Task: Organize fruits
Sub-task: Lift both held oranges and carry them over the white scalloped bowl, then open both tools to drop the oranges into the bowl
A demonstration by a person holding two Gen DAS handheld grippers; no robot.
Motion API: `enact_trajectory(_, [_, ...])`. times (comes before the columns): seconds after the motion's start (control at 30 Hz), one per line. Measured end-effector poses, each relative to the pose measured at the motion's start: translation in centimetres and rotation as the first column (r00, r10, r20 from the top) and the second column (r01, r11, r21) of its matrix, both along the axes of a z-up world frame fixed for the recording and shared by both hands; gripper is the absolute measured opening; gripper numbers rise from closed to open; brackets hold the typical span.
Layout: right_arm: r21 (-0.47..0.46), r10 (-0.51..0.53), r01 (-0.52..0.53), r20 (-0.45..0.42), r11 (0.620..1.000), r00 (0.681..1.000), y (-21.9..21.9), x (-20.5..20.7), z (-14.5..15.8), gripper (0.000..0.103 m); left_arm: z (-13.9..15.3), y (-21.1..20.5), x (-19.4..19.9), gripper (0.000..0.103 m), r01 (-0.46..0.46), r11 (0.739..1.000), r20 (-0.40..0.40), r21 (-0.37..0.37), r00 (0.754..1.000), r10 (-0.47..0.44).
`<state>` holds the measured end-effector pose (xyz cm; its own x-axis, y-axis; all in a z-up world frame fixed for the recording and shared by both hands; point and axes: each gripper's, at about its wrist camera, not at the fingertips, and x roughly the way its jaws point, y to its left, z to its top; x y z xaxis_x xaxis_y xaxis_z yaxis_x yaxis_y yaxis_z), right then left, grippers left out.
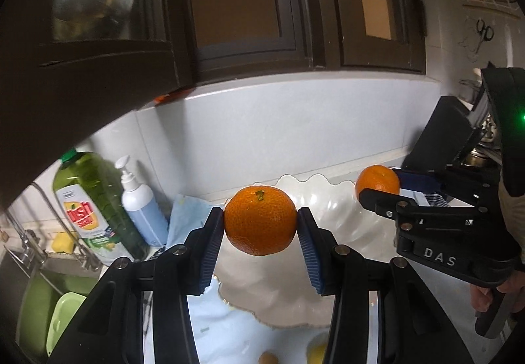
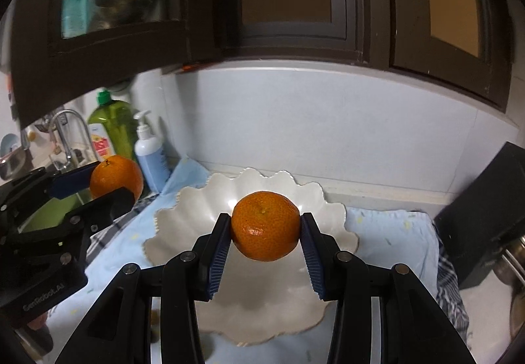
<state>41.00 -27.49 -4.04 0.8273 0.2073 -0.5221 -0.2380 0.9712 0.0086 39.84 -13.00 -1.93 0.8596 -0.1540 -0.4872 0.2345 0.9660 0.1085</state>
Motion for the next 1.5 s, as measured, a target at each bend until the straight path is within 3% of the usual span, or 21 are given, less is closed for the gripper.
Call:
enact_trajectory(0.3, [-0.011, -0.009, 0.008, -0.121, 1.0, 0.993, -1.3, 6.4, -2.2, 0.044, -3.0, -1.4, 7.6, 0.045, -0.016, 1.0, -0.175, -0.012, 0.984, 0.014])
enact_trajectory(0.47, [-0.037, -0.02, 0.013, -0.205, 0.999, 0.979, -1.4, 9.8, -4.3, 0.044, -5.5, -1.4, 11.4, 0.045, -0.027, 0.999, -0.29, -0.031, 0.957, 0.017])
enact_trajectory(0.77, [-0.078, -0.008, -0.02, -0.334, 0.997, 0.943, -1.2, 13.9, -8.1, 0.044, -9.3, -2.0, 15.1, 0.045, -0.019, 1.0, -0.415, 0.004, 0.91, 0.019])
enact_trajectory(1.03, [-0.089, -0.027, -0.01, -0.4, 0.996, 0.916, -1.1, 15.4, -9.9, 0.045, -10.8, -2.2, 16.6, 0.046, -0.029, 1.0, -0.458, 0.007, 0.888, 0.029])
enact_trajectory(1.1, [-0.088, -0.035, -0.001, -0.415, 0.996, 0.909, -1.2, 15.6, -10.1, 0.047, -10.9, -2.1, 17.1, 0.054, -0.031, 1.0, -0.475, -0.003, 0.88, 0.026])
enact_trajectory(1.13, [-0.086, -0.041, 0.005, -0.421, 0.996, 0.906, -1.3, 15.6, -10.3, 0.051, -10.8, -2.1, 17.1, 0.062, -0.038, 0.999, -0.47, -0.002, 0.882, 0.033])
enact_trajectory(1.27, [-0.087, -0.054, 0.021, -0.398, 0.996, 0.916, -1.5, 15.1, -9.8, 0.06, -9.9, -2.0, 16.8, 0.071, -0.051, 0.999, -0.437, 0.019, 0.898, 0.054])
enact_trajectory(1.5, [-0.091, -0.082, 0.054, -0.345, 0.994, 0.935, -2.0, 13.2, -7.8, 0.071, -7.7, -1.4, 15.4, 0.081, -0.085, 0.996, -0.381, 0.027, 0.921, 0.089])
